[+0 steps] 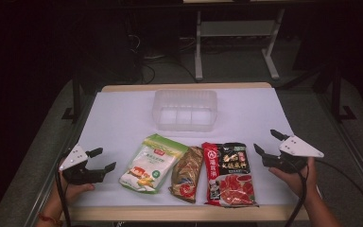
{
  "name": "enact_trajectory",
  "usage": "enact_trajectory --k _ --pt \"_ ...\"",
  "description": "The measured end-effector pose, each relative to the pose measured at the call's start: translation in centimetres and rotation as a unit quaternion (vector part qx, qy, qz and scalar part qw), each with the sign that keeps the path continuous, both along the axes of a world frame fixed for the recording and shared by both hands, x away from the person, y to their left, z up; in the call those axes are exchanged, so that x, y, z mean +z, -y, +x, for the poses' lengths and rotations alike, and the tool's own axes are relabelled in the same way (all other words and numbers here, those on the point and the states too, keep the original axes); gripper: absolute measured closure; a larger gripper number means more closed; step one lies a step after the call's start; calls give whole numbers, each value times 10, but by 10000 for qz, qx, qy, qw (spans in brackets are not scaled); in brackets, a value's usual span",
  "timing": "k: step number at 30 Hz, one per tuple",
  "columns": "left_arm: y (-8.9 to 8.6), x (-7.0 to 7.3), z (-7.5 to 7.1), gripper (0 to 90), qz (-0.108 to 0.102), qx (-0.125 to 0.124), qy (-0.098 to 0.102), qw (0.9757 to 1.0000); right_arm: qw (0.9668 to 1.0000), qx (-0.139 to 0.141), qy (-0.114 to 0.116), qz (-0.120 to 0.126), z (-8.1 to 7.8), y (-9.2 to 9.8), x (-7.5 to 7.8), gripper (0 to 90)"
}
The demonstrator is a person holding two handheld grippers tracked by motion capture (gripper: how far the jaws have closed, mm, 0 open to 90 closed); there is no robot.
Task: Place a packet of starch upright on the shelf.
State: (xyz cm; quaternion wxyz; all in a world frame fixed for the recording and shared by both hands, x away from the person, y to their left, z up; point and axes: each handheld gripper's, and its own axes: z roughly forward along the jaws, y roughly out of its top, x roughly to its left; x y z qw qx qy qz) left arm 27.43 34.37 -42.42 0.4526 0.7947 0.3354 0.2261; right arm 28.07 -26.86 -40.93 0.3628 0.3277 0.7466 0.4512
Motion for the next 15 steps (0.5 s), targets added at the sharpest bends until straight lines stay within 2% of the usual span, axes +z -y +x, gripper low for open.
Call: enact_trajectory --k 6,8,10,12,15 --pt "1 -3 1 224 -45 -34 -126 9999 9999 -57 -81 64 3 2 -1 254" --pt "1 -4 2 224 -159 -107 -250 9995 9999 -69 -113 55 4 1 -1 254" --pt "2 -3 3 222 -197 -135 -281 9993 9999 -52 -117 23 4 0 -2 254" --pt "4 -3 5 213 -354 -243 -416 9982 9998 -58 -162 -52 5 -1 -4 254" --pt "7 -3 6 205 -322 -280 -481 9979 9998 -84 -186 -14 5 0 -4 254"
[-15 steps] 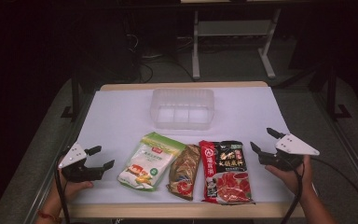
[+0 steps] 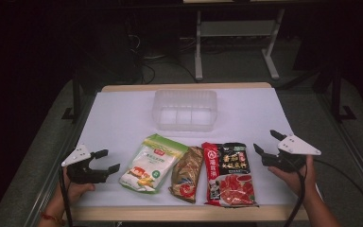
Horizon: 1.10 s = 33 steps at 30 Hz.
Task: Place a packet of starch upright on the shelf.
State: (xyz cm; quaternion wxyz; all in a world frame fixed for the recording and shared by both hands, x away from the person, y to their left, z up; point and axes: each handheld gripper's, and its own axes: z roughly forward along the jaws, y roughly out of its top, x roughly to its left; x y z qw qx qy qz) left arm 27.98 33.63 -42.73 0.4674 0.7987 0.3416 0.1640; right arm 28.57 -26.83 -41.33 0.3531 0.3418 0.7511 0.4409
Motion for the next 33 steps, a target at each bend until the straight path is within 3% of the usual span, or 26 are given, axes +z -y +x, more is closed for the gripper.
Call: enact_trajectory --k 10,11,12,13,14,15,17,23,24,27,33 --pt "19 3 15 194 10 -234 -334 9992 10000 11 -50 -28 -1 0 0 254" --pt "25 5 23 186 14 -299 -606 9977 9999 31 -84 -47 0 -1 -1 254" --pt "25 5 23 179 14 -299 -606 9977 9999 30 -95 -73 0 -1 -1 254" --pt "32 6 29 176 74 -413 -801 9959 9999 35 -114 -83 0 -1 -1 254" --pt "32 6 29 176 74 -413 -801 9959 9999 35 -114 -83 0 -1 -1 254" --pt "41 6 33 176 145 -671 -962 9930 9998 66 -144 -96 1 -2 -2 254" --pt "50 4 37 176 303 -812 -1036 9908 9998 70 -152 -137 1 -4 -2 254" --pt "60 0 52 169 302 -833 -1291 9877 9996 93 -167 -221 1 -5 -3 254" --pt "64 -3 59 162 316 -815 -1436 9858 9995 96 -182 -223 1 -5 -3 254" --pt "68 -8 69 156 316 -857 -1588 9831 9995 94 -206 -223 2 -5 -4 255" --pt "77 -13 80 140 290 -863 -1752 9803 9993 153 -228 -271 2 -6 -5 263"
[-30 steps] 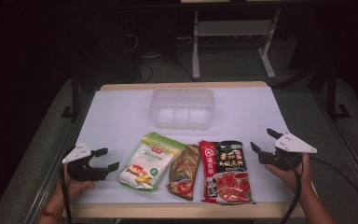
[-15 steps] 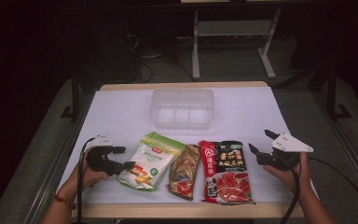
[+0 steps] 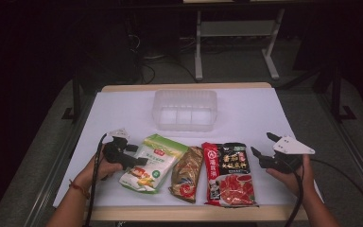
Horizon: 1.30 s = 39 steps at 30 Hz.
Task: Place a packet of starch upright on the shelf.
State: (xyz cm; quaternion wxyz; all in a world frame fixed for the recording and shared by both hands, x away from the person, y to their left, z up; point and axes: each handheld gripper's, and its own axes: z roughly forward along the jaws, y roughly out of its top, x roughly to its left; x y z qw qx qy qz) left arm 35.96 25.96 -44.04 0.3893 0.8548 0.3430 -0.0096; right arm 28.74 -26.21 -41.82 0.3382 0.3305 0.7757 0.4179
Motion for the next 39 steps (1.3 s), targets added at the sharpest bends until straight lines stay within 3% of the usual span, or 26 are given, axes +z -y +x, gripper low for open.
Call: enact_trajectory --k 4,8,10,15,23,24,26,27,30,33,39 --pt "4 -3 6 125 -21 -8 -171 9999 10000 17 -42 -40 0 -1 -1 265" --pt "8 -3 5 144 47 -25 -144 9999 10000 41 -43 -56 0 -2 -1 267" --pt "13 -2 3 219 -82 -300 -281 9991 10000 47 -62 -47 0 -2 -2 267" --pt "17 0 8 219 12 -485 -465 9977 9999 55 -104 -67 0 -3 -2 271" --pt "29 3 11 255 188 -644 -550 9962 9998 67 -172 -59 2 -4 -4 278" --pt "31 4 12 286 228 -675 -519 9961 9998 68 -175 -76 2 -4 -4 280" --pt "32 3 13 438 229 -667 -487 9963 9997 78 -186 -105 2 -5 -5 281" --pt "33 2 13 438 225 -665 -453 9965 9997 85 -179 -132 2 -5 -4 282" --pt "36 2 10 569 330 -582 -332 9972 9996 82 -199 -177 3 -6 -5 282" --pt "41 3 6 643 441 -669 -149 9967 9995 76 -216 -234 3 -7 -6 286" --pt "41 4 4 759 429 -680 -16 9968 9994 89 -212 -251 3 -6 -6 291"
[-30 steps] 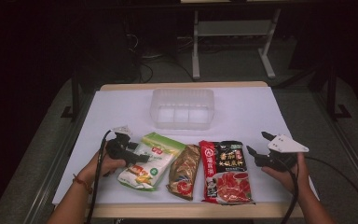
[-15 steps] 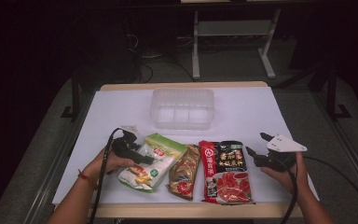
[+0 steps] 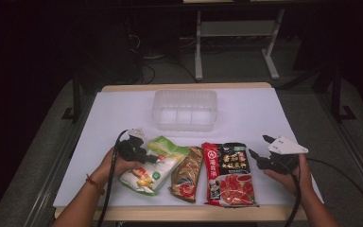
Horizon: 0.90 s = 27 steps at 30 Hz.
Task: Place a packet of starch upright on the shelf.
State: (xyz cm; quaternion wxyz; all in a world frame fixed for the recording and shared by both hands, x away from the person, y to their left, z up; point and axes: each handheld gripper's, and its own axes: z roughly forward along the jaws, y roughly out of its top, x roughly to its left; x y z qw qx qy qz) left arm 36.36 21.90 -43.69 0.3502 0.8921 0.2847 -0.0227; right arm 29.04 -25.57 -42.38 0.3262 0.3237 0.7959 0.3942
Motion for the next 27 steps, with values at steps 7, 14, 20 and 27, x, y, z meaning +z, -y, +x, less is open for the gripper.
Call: enact_trajectory --k 7,14,20,27 --pt "-4 -1 0 811 -309 -106 2 9995 10000 10 -41 -43 1 0 -1 292" --pt "3 -7 10 466 -545 -377 -329 9973 9999 -26 -153 -33 3 1 -3 292" --pt "14 -4 17 382 -358 -784 -463 9952 9998 -22 -220 22 4 2 -4 294" --pt "31 -4 18 501 -250 -1134 -491 9920 9993 -38 -376 78 6 7 -7 296"
